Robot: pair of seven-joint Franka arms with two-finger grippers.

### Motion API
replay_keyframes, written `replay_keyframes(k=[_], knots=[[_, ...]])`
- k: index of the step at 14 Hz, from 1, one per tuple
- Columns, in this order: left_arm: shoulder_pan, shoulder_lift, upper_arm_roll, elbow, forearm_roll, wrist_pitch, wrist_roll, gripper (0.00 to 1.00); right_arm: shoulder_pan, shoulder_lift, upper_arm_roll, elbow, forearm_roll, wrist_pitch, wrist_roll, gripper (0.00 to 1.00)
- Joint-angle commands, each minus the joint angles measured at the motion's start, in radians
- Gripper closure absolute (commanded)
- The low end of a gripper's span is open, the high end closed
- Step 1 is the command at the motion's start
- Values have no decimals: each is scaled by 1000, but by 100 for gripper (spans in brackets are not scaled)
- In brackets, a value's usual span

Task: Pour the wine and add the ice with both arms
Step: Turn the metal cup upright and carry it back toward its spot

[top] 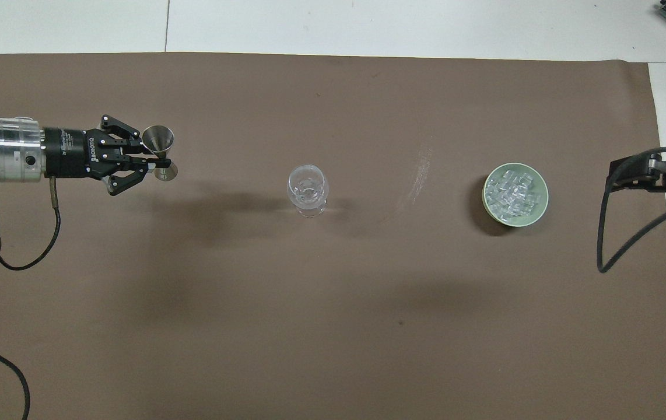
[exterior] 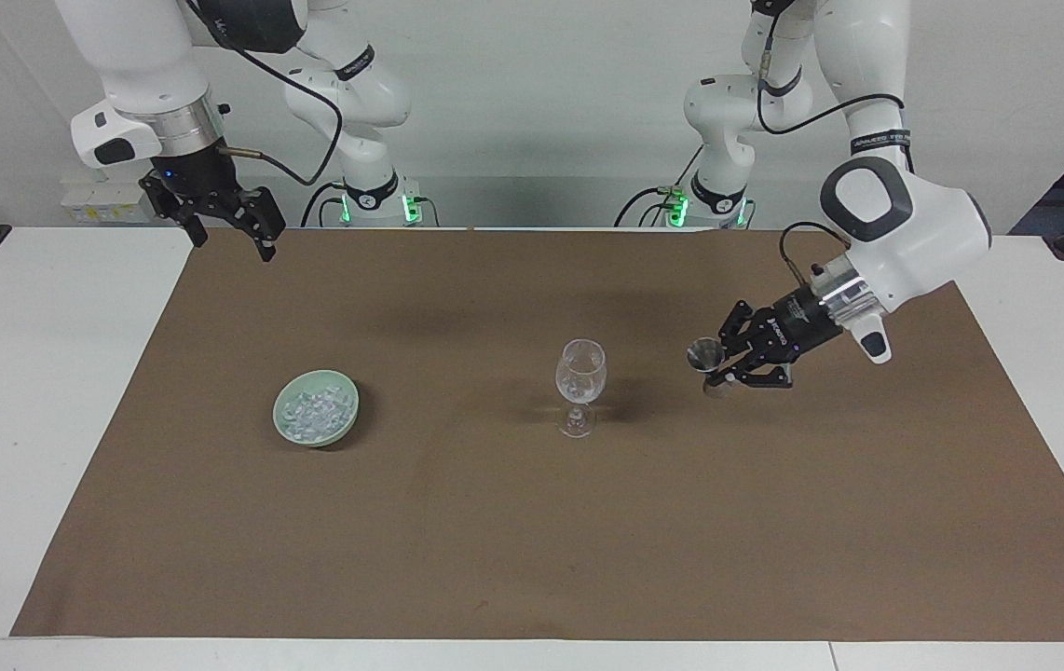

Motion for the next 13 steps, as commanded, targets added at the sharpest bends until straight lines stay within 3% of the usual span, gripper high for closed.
replay_keyframes(k=[1,4,9,13], knots=[[56,11,-10,-30,-63,-56,83,100,-21,-21,8,-30,14,26,-39,0],[121,34,-12,-33,-78,-110,111,100,-21,-21,8,-30,14,29,-39,0],[259,123,-10,-39,-80,-264,345,100,-24,-3,8,-31,15,127,-37,0],[296,161,-10,-39,-77,-286,446,100,-15,75,8,-28,14,196,-37,0]])
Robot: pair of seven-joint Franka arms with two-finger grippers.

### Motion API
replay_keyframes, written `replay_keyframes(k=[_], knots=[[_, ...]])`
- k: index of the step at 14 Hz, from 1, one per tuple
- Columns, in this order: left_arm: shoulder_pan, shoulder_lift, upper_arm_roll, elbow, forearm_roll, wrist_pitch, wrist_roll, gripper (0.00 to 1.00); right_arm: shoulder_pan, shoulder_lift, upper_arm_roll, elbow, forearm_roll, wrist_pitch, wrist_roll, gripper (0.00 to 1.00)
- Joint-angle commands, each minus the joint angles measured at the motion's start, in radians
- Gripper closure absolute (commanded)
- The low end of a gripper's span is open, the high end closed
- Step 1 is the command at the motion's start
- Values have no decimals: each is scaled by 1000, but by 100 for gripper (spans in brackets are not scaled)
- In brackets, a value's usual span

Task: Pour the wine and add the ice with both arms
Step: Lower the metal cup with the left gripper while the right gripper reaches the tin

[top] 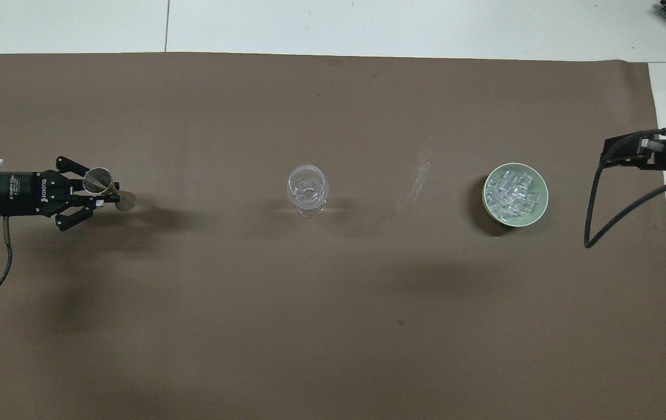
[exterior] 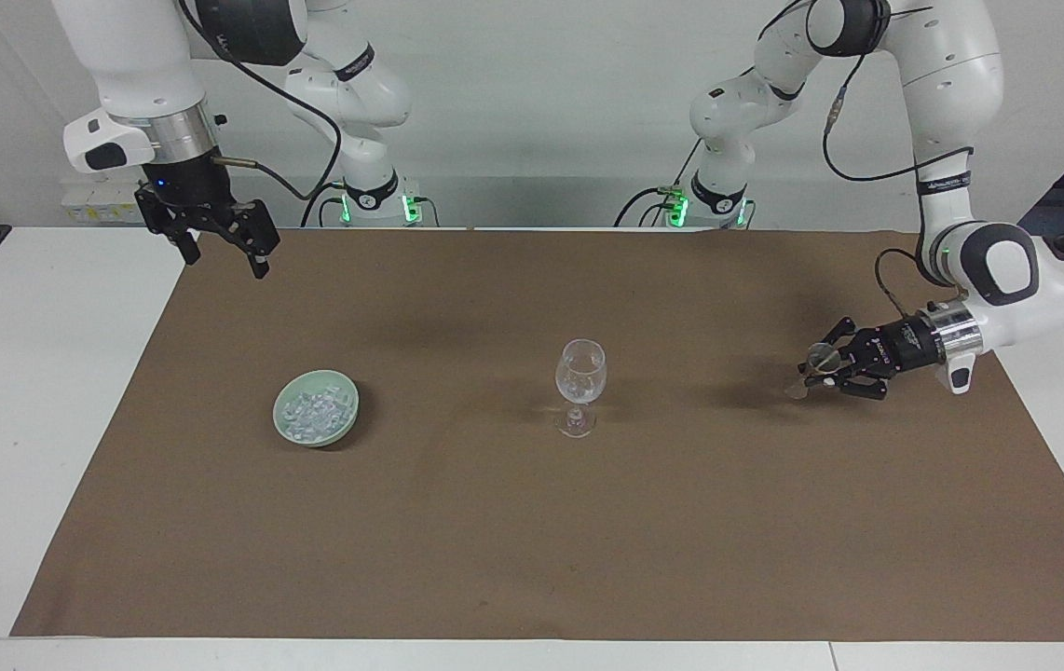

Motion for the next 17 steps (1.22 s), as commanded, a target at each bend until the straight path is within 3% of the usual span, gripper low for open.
replay_keyframes(k=[1,5,13,17], knots=[[25,40,-11,2,-26,-33,96,100,-12,57,9,-8,14,69,-39,0],[31,67,-9,2,-41,-15,126,100,-3,137,9,-26,14,118,-45,0],[54,77,-9,-11,-47,27,138,100,14,179,10,-308,14,431,-68,1],[44,74,-9,-36,-67,41,149,100,34,214,10,-367,14,501,-56,8]])
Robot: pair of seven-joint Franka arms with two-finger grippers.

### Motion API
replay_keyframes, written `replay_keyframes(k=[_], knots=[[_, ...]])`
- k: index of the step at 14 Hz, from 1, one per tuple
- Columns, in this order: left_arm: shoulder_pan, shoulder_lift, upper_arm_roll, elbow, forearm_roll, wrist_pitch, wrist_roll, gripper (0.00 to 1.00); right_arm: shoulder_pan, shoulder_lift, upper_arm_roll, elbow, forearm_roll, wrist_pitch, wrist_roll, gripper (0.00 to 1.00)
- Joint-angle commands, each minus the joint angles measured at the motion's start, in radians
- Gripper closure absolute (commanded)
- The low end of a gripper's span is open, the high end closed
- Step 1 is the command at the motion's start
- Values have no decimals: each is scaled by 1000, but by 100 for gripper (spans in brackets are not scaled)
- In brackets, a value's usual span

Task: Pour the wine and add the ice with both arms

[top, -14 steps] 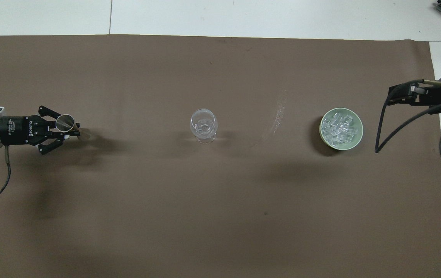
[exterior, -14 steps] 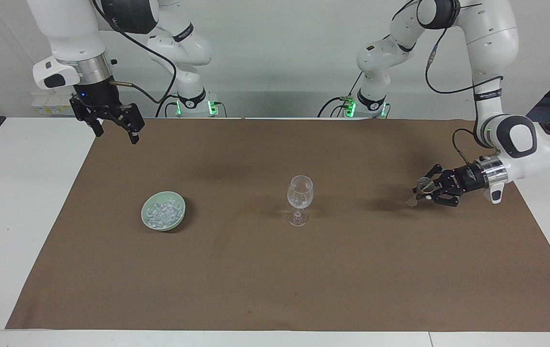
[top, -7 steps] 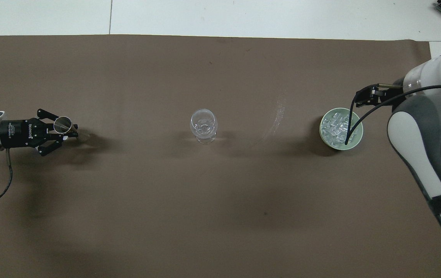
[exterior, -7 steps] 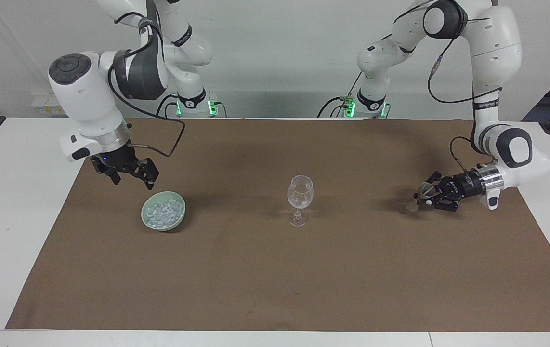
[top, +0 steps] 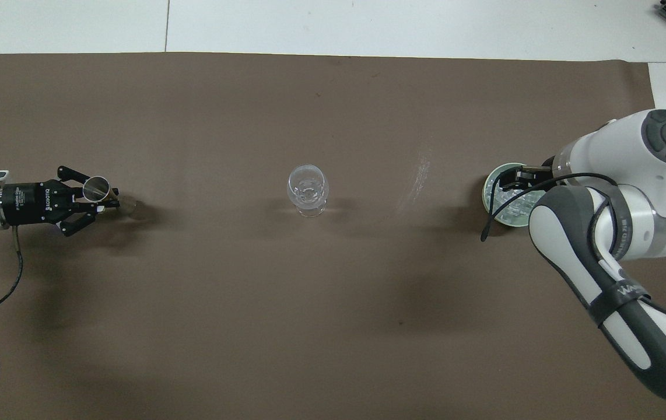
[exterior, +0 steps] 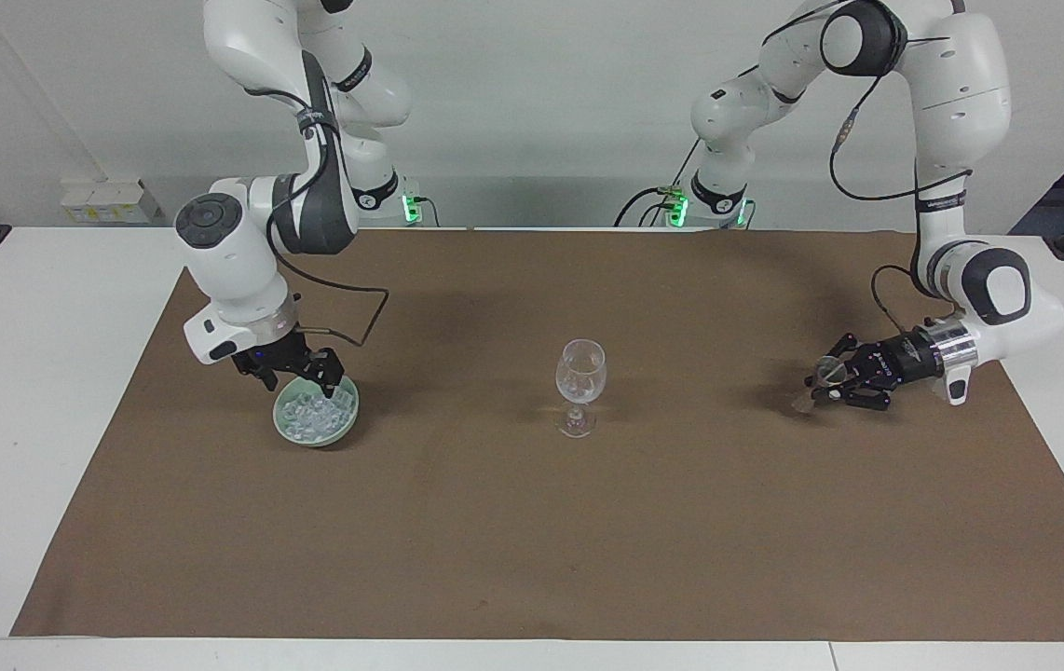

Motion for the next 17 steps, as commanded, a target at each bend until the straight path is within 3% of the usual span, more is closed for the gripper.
replay_keyframes(k=[1,6,12,17], knots=[[-6,-4,-4,-24,-32,27,29,100,9,7,2,-33,14,50,-17,12],[-14,-10,-6,-47,-36,82,53,100,11,35,2,-39,14,85,-13,29],[-18,-15,-6,-58,-35,88,67,100,14,50,2,-36,14,99,4,37],[-29,-18,-4,-75,-32,96,92,100,12,47,3,-36,14,83,-6,75]])
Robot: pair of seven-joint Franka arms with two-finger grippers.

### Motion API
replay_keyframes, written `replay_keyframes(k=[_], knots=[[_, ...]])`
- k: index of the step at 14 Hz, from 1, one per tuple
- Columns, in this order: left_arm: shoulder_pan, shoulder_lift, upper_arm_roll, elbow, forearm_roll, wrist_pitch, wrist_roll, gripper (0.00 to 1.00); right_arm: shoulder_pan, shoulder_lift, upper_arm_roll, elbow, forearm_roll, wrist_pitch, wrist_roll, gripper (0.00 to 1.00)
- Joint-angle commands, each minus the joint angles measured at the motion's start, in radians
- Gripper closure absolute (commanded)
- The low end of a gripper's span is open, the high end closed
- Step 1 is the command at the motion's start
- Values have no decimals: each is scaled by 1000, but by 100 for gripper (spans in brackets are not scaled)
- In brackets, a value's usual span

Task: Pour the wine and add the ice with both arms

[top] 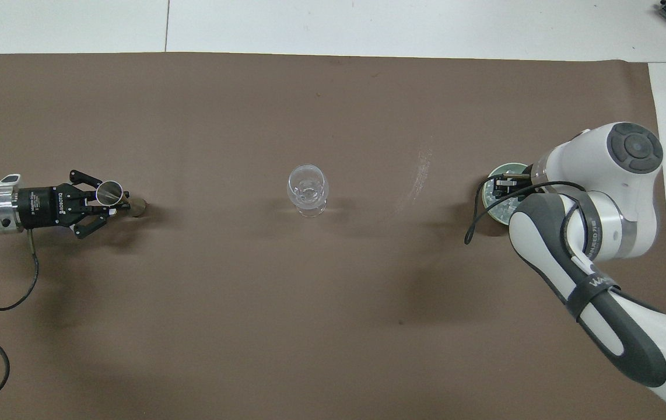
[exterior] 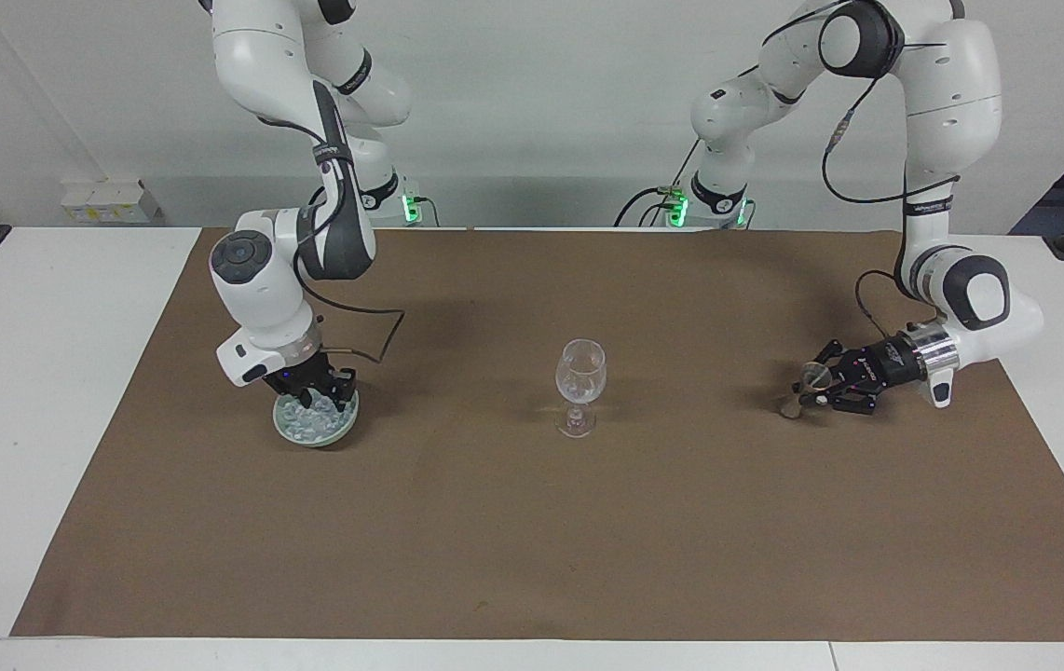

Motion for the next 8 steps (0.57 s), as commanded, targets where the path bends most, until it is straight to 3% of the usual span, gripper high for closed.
replay_keyframes(k=[1,2,4,5,6,7,8], knots=[[-15,-21,10,-35,-20,23,34,100,-3,-6,2,-5,14,10,-8,82],[-15,-21,10,-33,-18,24,34,100,-6,-7,3,-1,14,9,-9,82],[-16,-21,10,-33,-17,24,34,100,-7,-12,3,7,14,9,-6,97],[-21,-21,11,-33,-17,26,34,97,-7,-15,3,21,14,9,-8,100],[-21,-21,11,-33,-17,35,34,81,-9,-27,3,32,14,7,-3,100],[-21,-21,10,-35,-17,41,34,51,-7,-45,3,35,14,7,0,100],[-21,-21,11,-33,-15,40,32,31,-6,-55,3,51,14,6,1,100]])
